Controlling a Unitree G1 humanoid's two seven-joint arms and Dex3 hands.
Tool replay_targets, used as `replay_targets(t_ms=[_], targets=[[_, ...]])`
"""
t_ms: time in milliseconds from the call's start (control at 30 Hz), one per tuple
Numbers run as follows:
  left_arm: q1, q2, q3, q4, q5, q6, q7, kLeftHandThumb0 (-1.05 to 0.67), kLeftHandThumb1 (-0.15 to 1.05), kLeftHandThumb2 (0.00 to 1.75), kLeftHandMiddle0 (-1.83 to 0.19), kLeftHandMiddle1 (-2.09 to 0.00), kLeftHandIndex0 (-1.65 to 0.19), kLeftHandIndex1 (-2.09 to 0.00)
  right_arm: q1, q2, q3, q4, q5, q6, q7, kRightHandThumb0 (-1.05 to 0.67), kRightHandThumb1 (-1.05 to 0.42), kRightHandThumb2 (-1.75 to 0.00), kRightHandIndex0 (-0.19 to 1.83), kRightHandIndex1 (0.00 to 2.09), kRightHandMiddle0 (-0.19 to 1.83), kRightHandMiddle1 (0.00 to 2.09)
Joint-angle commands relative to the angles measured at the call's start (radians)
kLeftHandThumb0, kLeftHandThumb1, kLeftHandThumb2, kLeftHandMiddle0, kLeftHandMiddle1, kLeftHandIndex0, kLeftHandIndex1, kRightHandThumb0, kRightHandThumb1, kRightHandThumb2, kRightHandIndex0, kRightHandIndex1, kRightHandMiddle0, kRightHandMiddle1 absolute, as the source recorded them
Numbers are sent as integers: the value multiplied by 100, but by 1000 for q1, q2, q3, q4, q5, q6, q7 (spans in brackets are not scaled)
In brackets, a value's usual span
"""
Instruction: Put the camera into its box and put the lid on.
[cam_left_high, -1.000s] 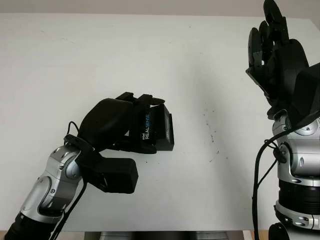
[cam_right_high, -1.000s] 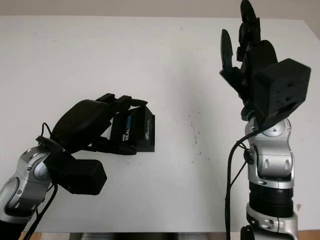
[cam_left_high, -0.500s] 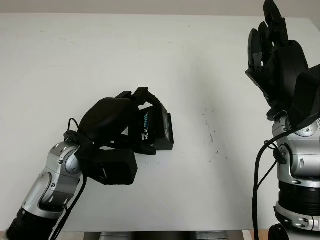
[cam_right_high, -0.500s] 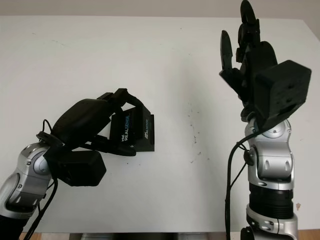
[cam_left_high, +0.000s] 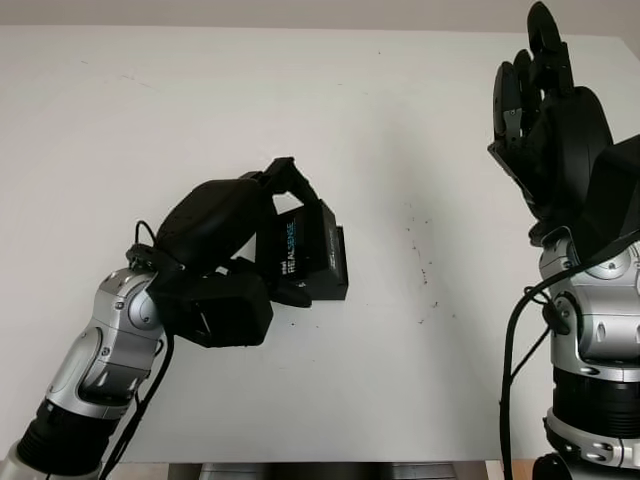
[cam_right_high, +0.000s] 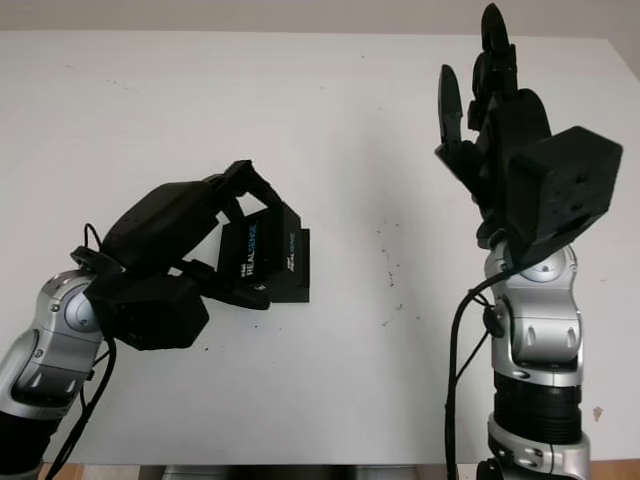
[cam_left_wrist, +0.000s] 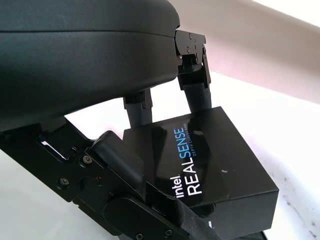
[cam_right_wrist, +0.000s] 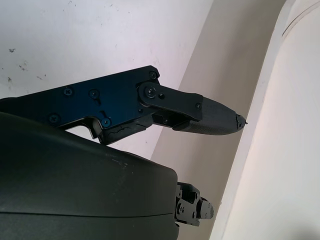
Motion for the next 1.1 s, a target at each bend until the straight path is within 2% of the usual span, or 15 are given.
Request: replay_targets(t_ms=[0,333,500,667,767,900,1067], targets=[[-59,11,44,-34,-4,4,6,-32,105,30,-57,-209,-24,-209,10,5,-3,-14,2,-4,-3,-64,-105,-64,-17,4,-19,10],[-34,24,68,-110,-39,22,-28,-31,105,27,-71,-209,-22,-209,5,2,2,-18,-9,13,-10,-66,-105,-62,-15,5,-17,10],[-55,51,52,-114,-5,12,-53,-31,105,27,-60,-209,-17,-209,-1,0,10,-14,-17,17,-7,-65,-105,-64,-16,5,-17,10],[-83,67,11,-80,44,-6,-85,-32,105,27,-59,-209,-17,-209,-5,8,11,-20,-15,25,-12,-65,-105,-64,-15,5,-16,9],[-94,79,-15,-50,63,-38,-101,-33,105,26,-59,-209,-19,-187,-2,6,15,-23,-19,23,-11,-65,-105,-64,-14,6,-15,10],[-110,73,-44,-9,73,-67,-118,-32,105,26,-75,-209,-27,-207,1,12,16,-33,-21,29,-17,-66,-105,-63,-14,6,-15,10],[-127,71,-66,-5,80,-46,-183,-31,105,26,-76,-209,-22,-209,7,17,22,-39,-32,26,-24,-66,-105,-63,-15,5,-16,10]])
